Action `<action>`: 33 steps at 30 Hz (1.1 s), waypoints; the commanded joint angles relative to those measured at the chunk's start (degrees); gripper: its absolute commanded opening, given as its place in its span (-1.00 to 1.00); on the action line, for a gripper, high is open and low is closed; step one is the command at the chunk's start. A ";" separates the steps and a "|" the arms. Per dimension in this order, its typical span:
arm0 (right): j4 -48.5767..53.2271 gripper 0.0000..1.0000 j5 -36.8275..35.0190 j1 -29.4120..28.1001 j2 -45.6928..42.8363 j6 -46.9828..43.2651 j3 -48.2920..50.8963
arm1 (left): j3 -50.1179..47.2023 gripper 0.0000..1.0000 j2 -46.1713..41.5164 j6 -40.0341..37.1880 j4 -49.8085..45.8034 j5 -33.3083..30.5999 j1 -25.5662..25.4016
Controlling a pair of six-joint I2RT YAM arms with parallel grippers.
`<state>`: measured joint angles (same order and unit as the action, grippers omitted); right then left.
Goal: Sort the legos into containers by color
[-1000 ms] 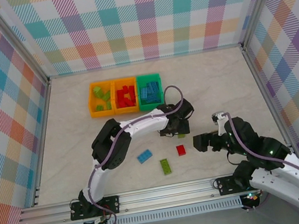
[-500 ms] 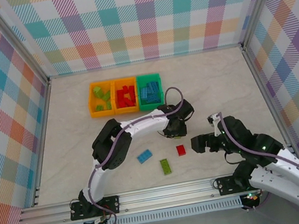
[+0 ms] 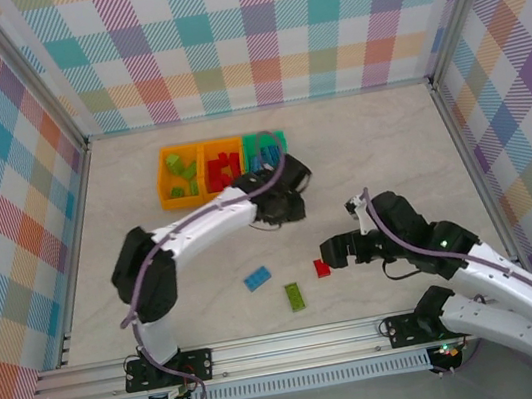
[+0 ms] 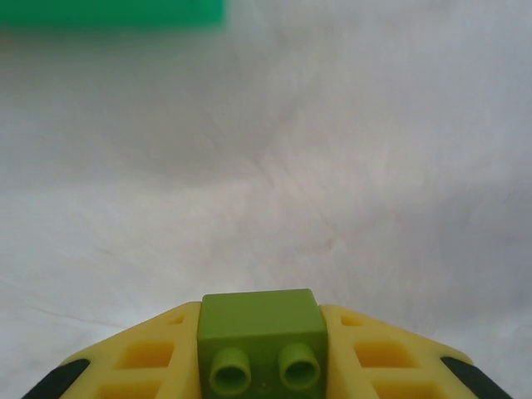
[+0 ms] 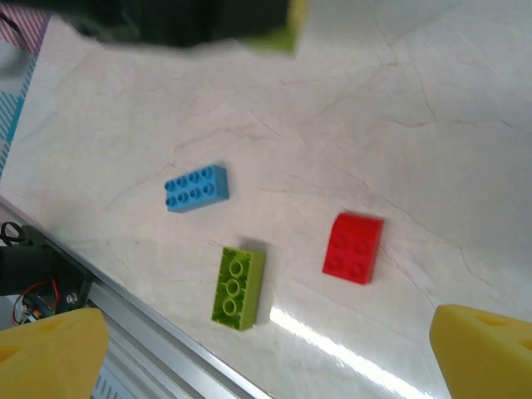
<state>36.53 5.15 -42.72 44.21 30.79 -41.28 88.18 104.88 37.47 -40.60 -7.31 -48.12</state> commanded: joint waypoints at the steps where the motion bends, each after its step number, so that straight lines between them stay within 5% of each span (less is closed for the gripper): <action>1: -6.30 0.99 1.84 0.00 4.39 -3.15 -3.18 | -1.11 -0.50 -5.49 -4.82 0.03 -7.94 6.45; 9: -11.49 0.99 3.79 0.01 13.64 -7.20 -6.03 | 1.97 -0.49 -2.98 -6.18 1.67 -10.60 24.22; 13: -12.72 1.00 4.42 0.00 16.46 -7.75 -6.12 | 7.37 -0.47 3.78 -5.94 -0.14 -17.01 29.19; 18: -12.98 0.99 4.87 0.00 17.66 -8.07 -5.81 | 13.84 -0.38 11.06 -3.92 -3.04 -20.19 33.43; 23: -12.73 0.99 4.52 0.00 17.93 -8.02 -5.56 | 14.05 0.05 12.89 -2.68 -1.15 -13.99 35.46; 33: -14.21 0.99 5.00 -0.08 21.22 -6.68 -6.11 | 4.76 0.15 -2.70 -3.69 0.64 -3.73 35.30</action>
<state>24.67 8.73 -42.72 64.07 24.36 -45.65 95.13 111.09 34.00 -40.29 -15.35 -12.86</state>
